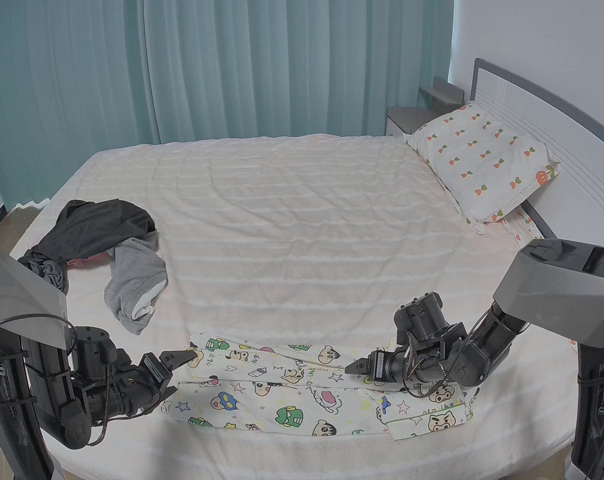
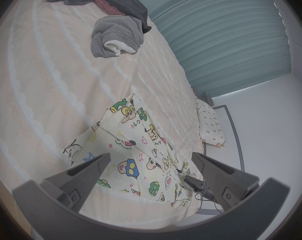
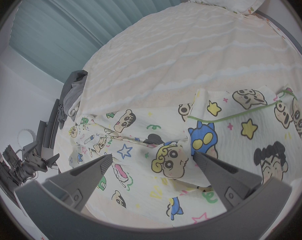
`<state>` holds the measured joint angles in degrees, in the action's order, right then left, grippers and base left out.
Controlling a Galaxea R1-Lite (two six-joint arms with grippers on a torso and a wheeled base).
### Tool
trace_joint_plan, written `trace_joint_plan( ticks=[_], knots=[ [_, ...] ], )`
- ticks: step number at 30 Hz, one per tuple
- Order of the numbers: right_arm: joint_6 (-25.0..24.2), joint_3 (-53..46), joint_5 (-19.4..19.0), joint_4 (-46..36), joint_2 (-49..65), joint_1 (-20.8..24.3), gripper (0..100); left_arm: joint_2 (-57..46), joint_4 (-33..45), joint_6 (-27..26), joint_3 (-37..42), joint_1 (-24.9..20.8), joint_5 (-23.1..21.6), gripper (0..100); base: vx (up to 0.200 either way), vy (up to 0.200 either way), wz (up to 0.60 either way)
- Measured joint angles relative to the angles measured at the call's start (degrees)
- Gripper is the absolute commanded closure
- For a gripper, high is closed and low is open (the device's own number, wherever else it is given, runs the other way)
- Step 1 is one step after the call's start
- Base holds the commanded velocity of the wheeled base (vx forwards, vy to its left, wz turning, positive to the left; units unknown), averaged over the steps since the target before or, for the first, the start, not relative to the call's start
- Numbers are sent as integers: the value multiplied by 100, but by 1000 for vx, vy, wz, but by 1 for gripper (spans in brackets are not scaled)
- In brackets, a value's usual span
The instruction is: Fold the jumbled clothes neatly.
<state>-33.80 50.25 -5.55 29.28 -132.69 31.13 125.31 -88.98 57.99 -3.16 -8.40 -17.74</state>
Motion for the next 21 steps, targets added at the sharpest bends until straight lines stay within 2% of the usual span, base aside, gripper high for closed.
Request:
trace_joint_plan(
  ticks=[4, 12, 21],
  knots=[
    [124, 83, 65, -332, 6, 69, 0, 0, 0, 1, 5, 2, 0, 0, 0, 0, 0],
    [143, -218, 112, -345, 386, 100, 0, 5, 2, 0, 10, 5, 0, 0, 0, 0, 0],
    [112, -634, 385, -169, 905, -551, 0, 5, 0, 0, 7, 0, 1, 0, 0, 0, 0]
  ],
)
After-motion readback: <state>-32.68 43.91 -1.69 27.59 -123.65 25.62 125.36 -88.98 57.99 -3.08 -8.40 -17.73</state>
